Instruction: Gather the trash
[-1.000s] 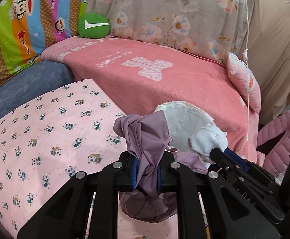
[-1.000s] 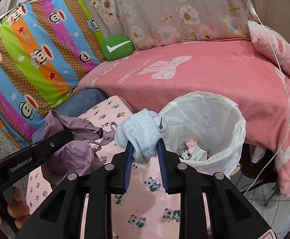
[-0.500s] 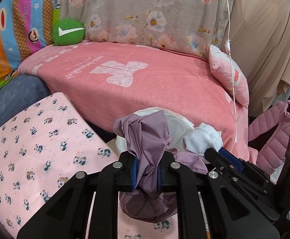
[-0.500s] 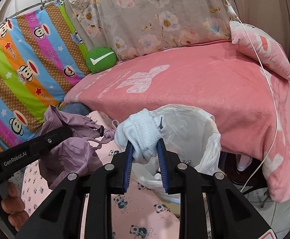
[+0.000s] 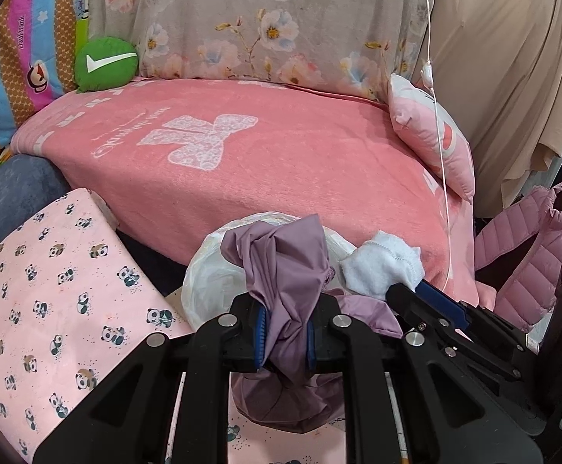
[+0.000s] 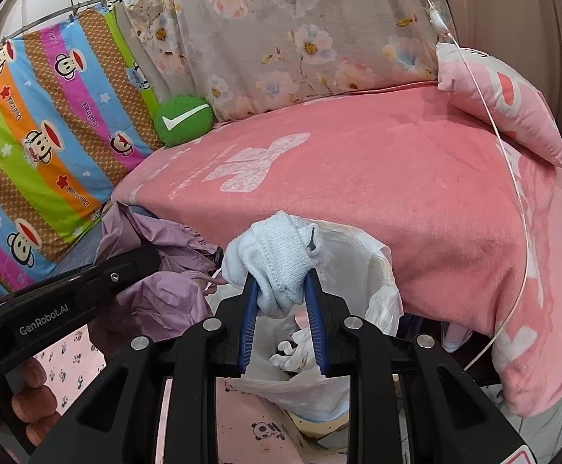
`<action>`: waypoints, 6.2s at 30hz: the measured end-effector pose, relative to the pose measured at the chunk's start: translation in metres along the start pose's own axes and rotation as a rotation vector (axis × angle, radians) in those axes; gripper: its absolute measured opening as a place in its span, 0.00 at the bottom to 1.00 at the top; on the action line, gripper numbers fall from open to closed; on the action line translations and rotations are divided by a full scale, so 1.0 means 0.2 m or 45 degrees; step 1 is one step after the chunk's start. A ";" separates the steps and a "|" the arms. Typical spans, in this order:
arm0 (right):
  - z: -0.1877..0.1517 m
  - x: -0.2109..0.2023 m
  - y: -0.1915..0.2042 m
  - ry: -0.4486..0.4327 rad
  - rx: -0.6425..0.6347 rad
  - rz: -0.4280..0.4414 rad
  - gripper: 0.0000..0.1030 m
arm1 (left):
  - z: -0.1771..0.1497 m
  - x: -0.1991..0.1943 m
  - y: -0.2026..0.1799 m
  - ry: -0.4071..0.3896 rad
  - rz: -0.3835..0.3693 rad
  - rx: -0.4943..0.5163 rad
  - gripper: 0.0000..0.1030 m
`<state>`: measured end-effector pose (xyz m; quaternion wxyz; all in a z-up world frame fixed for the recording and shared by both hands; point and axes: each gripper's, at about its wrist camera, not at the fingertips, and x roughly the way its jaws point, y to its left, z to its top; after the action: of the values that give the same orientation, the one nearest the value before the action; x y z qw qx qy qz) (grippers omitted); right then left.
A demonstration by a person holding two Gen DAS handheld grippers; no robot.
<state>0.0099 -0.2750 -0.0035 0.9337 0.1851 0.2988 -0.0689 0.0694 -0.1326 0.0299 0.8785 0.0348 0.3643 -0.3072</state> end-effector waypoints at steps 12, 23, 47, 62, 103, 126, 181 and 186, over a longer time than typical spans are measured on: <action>0.06 0.14 -0.03 0.052 0.003 -0.004 0.25 | 0.06 0.07 0.07 -0.059 0.015 -0.066 0.68; 0.07 0.22 0.03 0.061 -0.028 0.004 0.28 | 0.04 0.03 0.17 -0.056 0.133 -0.110 0.71; -0.03 0.06 0.23 0.126 -0.132 -0.057 0.42 | -0.13 -0.14 0.26 -0.074 0.299 -0.131 0.85; -0.12 0.01 0.27 0.150 -0.160 -0.142 0.49 | -0.21 -0.16 0.26 -0.032 0.357 -0.115 0.88; -0.18 -0.02 0.24 0.167 -0.216 -0.266 0.95 | -0.25 -0.18 0.28 -0.005 0.438 -0.147 0.93; -0.19 -0.01 0.22 0.178 -0.221 -0.284 0.95 | -0.28 -0.15 0.24 0.014 0.421 -0.131 0.93; -0.20 -0.02 0.17 0.184 -0.207 -0.299 0.95 | -0.32 -0.11 0.22 0.062 0.417 -0.158 0.93; -0.20 -0.02 0.17 0.185 -0.208 -0.298 0.95 | -0.32 -0.12 0.22 0.062 0.417 -0.157 0.93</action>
<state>-0.0070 -0.2280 -0.0203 0.9071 0.0771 0.3896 -0.1392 0.0421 -0.0666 -0.0091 0.9082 0.0472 0.3929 -0.1360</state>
